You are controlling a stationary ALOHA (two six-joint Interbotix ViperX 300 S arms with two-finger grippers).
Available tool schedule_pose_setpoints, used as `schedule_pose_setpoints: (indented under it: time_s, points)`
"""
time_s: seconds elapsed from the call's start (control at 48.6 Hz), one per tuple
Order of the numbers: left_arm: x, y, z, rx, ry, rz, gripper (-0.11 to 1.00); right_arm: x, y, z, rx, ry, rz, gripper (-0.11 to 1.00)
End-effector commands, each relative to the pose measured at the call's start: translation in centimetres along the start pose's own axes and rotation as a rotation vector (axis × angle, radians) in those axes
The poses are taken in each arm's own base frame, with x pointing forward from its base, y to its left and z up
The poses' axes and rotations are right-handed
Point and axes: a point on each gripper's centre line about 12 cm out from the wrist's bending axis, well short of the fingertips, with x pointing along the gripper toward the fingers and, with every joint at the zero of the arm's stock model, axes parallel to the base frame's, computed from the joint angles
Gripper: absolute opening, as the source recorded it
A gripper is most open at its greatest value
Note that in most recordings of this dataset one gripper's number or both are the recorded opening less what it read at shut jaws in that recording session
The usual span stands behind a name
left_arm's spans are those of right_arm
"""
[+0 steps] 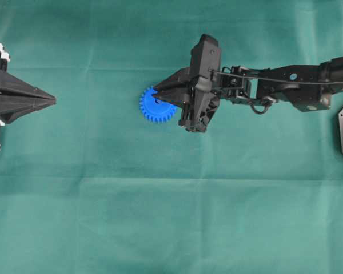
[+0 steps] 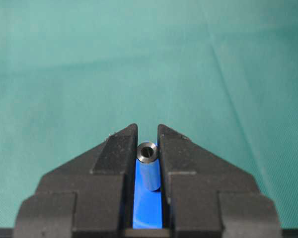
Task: Insert the shaft placed at a random location into the center hole of the medium gear at another random location.
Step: 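Lift the shaft upright and carry it left over the blue gear's hole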
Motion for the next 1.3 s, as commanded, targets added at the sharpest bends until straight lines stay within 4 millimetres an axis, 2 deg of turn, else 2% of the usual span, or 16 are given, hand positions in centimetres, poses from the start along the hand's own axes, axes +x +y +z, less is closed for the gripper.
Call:
schedule_pose_setpoints:
  time_s: [0.0,0.329,0.576,0.741,1.275]
  points:
    - [0.2,0.0,1.0,-0.002,-0.025,0.001,0.03,0.4,0.0,1.1,-0.002,-0.043,-0.002,0.12]
    - [0.3,0.0,0.9,-0.009,-0.021,0.001,0.03,0.6,-0.1,0.8,0.007,-0.043,-0.008,0.12]
    - [0.3,0.0,0.9,-0.009,-0.021,0.001,0.03,-0.7,0.0,2.8,0.000,-0.098,-0.002,0.12]
    - [0.3,0.0,0.9,-0.009,-0.021,0.001,0.03,-0.9,0.1,3.1,0.000,-0.106,-0.001,0.12]
    - [0.3,0.0,0.9,-0.009,-0.021,0.001,0.03,0.9,-0.3,0.8,0.005,-0.074,-0.013,0.12]
